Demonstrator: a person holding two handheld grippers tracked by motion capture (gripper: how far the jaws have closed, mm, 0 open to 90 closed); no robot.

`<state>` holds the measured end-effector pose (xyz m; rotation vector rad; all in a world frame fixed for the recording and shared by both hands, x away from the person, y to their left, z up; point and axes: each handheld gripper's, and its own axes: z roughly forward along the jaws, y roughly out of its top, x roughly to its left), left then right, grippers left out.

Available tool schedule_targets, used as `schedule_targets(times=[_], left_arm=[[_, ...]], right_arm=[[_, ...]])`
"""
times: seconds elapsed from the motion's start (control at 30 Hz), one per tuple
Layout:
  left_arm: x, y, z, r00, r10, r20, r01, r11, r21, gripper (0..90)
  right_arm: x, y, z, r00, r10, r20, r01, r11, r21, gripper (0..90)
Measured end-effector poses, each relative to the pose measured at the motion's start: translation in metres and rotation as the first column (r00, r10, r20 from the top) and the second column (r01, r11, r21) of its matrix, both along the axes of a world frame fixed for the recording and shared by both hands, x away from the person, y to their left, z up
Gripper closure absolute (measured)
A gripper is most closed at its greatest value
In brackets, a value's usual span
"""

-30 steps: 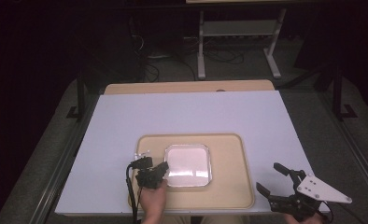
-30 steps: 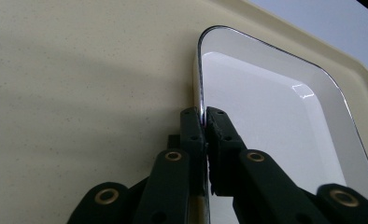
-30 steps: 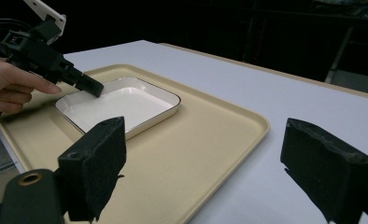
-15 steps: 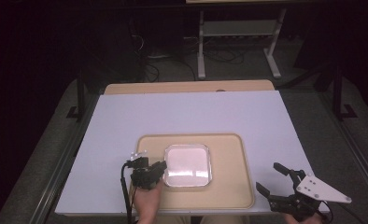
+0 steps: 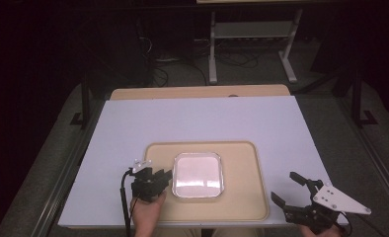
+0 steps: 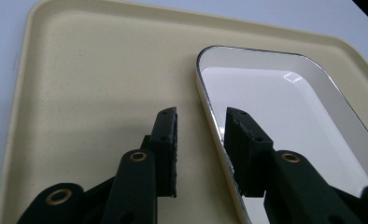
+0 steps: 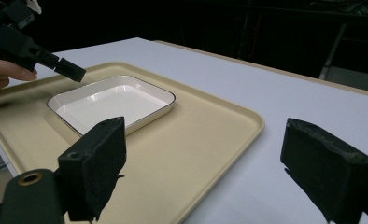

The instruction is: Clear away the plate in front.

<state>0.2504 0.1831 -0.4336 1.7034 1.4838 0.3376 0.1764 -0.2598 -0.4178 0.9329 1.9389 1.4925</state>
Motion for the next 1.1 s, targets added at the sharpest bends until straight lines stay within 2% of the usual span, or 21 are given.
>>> schedule_targets(times=[0.1, 0.2, 0.3, 0.37, 0.5, 0.67, 0.7, 0.8, 0.87, 0.9, 0.97, 1.0, 1.03, 1.1], left_arm=[[-0.002, 0.002, 0.001, 0.9994, -0.033, 0.013, 0.033, 0.9995, 0.001, 62.8], [-0.005, 0.001, 0.005, 0.9942, -0.093, 0.054, 0.09, 0.9948, 0.048, 62.2], [-0.007, 0.001, 0.01, 0.9829, -0.155, 0.1, 0.146, 0.9852, 0.09, 61.3], [-0.008, 0.002, 0.014, 0.9727, -0.195, 0.126, 0.181, 0.9773, 0.11, 60.3], [-0.01, 0.006, 0.018, 0.953, -0.261, 0.154, 0.24, 0.9607, 0.139, 57.6], [-0.013, 0.015, 0.019, 0.9234, -0.329, 0.197, 0.3, 0.9396, 0.165, 54.0], [-0.013, 0.017, 0.019, 0.9158, -0.344, 0.208, 0.313, 0.9352, 0.165, 53.0], [-0.015, 0.023, 0.022, 0.8886, -0.397, 0.23, 0.358, 0.9136, 0.192, 49.0], [-0.016, 0.028, 0.026, 0.8707, -0.416, 0.263, 0.373, 0.9065, 0.198, 47.1], [-0.016, 0.031, 0.028, 0.8623, -0.429, 0.269, 0.384, 0.9005, 0.203, 45.4], [-0.017, 0.037, 0.03, 0.8505, -0.44, 0.288, 0.39, 0.8951, 0.216, 42.9], [-0.018, 0.04, 0.031, 0.8415, -0.454, 0.293, 0.404, 0.8887, 0.217, 41.4], [-0.019, 0.043, 0.03, 0.8383, -0.459, 0.294, 0.41, 0.8866, 0.214, 40.3], [-0.024, 0.048, 0.028, 0.8323, -0.46, 0.31, 0.412, 0.887, 0.208, 39.2]], right_arm=[[0.0, 0.0, 0.0, 1.0, -0.006, -0.001, 0.006, 1.0, 0.0, 13.5], [0.0, -0.001, 0.0, 0.9999, -0.012, -0.003, 0.012, 0.9999, 0.003, 13.5], [0.0, -0.002, 0.0, 0.9998, -0.02, -0.005, 0.02, 0.9998, 0.007, 13.5], [0.0, -0.003, 0.0, 0.9996, -0.026, -0.005, 0.026, 0.9996, 0.01, 13.5], [0.001, -0.004, -0.001, 0.9993, -0.035, -0.01, 0.035, 0.9993, 0.011, 13.5], [0.002, -0.004, -0.001, 0.999, -0.042, -0.017, 0.042, 0.9991, 0.004, 13.5], [0.002, -0.004, -0.002, 0.9989, -0.043, -0.016, 0.043, 0.9991, 0.003, 13.5], [0.003, -0.004, -0.002, 0.9985, -0.05, -0.022, 0.05, 0.9987, 0.006, 13.5], [0.003, -0.005, -0.002, 0.9982, -0.055, -0.024, 0.055, 0.9985, 0.005, 13.5], [0.003, -0.005, -0.002, 0.9981, -0.057, -0.024, 0.057, 0.9984, 0.005, 13.5], [0.003, -0.005, -0.002, 0.9981, -0.057, -0.024, 0.058, 0.9983, 0.004, 13.5], [0.003, -0.005, -0.002, 0.998, -0.058, -0.024, 0.058, 0.9983, 0.003, 13.5], [0.004, -0.005, -0.002, 0.9981, -0.057, -0.025, 0.057, 0.9984, 0.002, 13.5], [0.004, -0.004, -0.003, 0.9982, -0.053, -0.027, 0.053, 0.9986, 0.0, 13.5]])
